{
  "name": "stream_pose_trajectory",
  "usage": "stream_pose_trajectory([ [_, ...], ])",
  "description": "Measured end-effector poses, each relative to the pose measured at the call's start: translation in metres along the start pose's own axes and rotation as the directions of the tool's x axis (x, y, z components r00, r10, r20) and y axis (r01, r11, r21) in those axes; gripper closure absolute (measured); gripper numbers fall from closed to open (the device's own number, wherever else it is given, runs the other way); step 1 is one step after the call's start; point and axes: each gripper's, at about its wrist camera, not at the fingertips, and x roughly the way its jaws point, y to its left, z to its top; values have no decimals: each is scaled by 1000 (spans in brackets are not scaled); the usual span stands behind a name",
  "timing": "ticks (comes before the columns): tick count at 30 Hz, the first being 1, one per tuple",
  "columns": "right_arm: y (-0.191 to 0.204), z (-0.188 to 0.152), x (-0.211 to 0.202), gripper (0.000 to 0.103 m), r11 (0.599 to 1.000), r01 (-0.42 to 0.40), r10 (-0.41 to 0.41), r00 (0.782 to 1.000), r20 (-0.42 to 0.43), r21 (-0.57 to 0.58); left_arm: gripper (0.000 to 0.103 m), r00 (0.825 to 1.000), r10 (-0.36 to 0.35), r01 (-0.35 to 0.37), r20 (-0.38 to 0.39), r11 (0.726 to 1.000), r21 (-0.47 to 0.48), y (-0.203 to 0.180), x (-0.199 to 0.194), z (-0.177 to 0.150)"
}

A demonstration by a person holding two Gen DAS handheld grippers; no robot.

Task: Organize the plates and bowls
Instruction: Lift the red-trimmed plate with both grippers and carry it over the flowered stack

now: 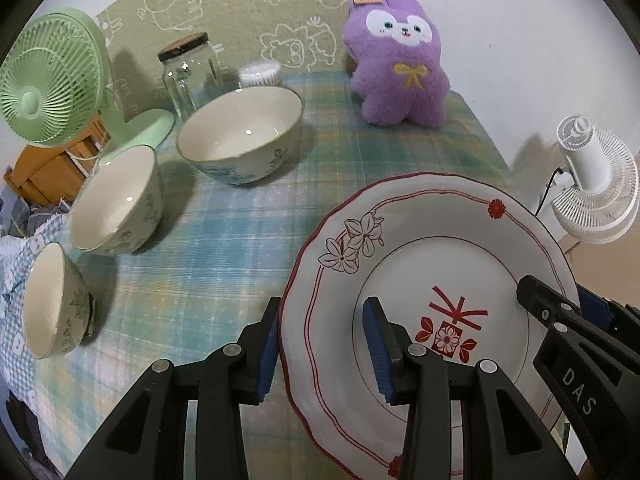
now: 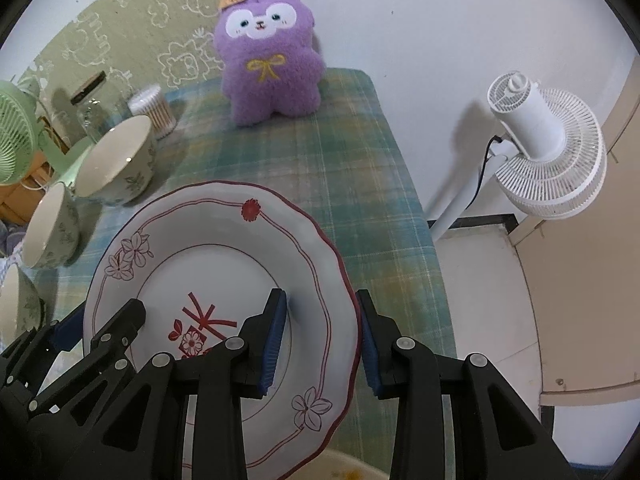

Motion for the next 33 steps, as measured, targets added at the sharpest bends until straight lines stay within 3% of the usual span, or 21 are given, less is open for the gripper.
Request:
stream_pose_trajectory([
  [15,8,-21,-67,65,999,28,-29,998,57,18,63,997,-9,7,79,1000,23,8,-65,-14],
  [33,-7,-79,-95,65,994,77,-81,996,46,76,63,996,-70,65,55,994,87,-1,-83,-62],
])
